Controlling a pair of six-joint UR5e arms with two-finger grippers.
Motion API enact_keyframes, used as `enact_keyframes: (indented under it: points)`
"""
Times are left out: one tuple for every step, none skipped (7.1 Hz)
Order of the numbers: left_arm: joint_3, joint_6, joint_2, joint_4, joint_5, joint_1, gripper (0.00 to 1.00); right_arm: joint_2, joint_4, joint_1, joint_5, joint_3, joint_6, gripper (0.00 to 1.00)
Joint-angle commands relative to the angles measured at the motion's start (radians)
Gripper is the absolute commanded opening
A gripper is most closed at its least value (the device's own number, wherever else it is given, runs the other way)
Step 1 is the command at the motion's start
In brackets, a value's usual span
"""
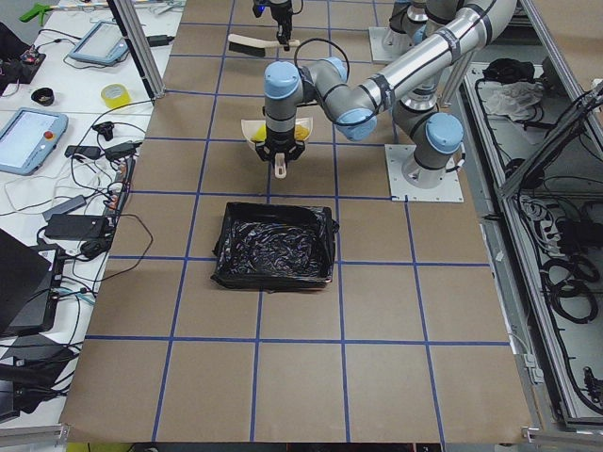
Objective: Sweep and dump trash into bin
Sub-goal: 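Lift the brush with the right gripper while the left carries the dustpan to the bin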
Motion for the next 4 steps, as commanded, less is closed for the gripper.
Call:
enact_keyframes:
  points:
    - [0.121,0.18,-0.028,-0.105,-0.015,0.218,0.0,-0.001,0.018,-0.25,-0.026,0.001,-0.344,0.0]
    - [0.164,0.261,-0.069,-0.098,-0.003,0.284,0.0,0.009,0.009,-0.373,-0.026,0.001,-0.515,0.0]
    - [0.239,0.312,-0.115,-0.069,0.136,0.3,0.0,0.034,0.003,-0.445,-0.023,0.003,-0.593,0.0]
    - [0.3,0.356,-0.147,-0.012,0.253,0.301,0.0,0.081,-0.061,-0.479,-0.059,0.003,-0.661,0.0]
